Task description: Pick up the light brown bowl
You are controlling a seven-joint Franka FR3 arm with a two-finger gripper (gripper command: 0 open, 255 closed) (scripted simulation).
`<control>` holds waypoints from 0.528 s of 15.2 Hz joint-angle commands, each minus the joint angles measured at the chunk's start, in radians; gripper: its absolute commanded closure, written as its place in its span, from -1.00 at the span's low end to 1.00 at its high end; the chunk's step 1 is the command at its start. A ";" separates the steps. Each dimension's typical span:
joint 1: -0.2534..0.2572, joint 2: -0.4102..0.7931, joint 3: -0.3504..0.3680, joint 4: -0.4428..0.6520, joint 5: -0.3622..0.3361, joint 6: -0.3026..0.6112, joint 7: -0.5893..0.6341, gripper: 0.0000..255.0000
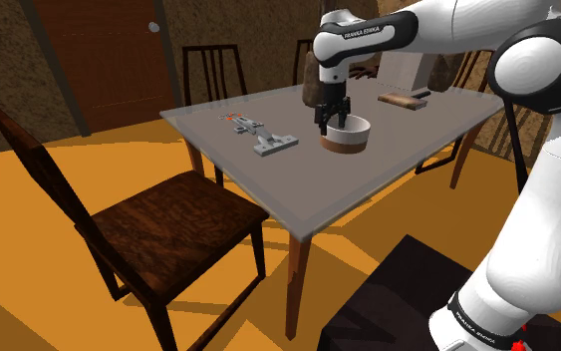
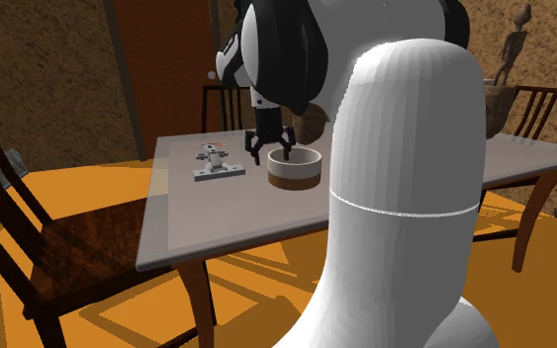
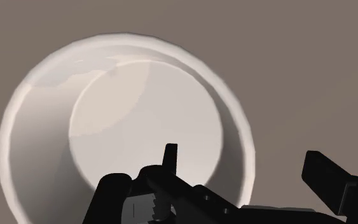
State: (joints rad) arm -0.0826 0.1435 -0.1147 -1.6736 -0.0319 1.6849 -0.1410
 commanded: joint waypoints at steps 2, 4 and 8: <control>0.000 0.004 0.000 -0.005 0.001 0.010 0.001 1.00; 0.001 0.004 0.001 -0.005 0.001 0.009 0.002 1.00; 0.001 0.004 0.001 -0.005 0.001 0.009 0.002 1.00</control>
State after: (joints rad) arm -0.0817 0.1469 -0.1137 -1.6781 -0.0309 1.6936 -0.1395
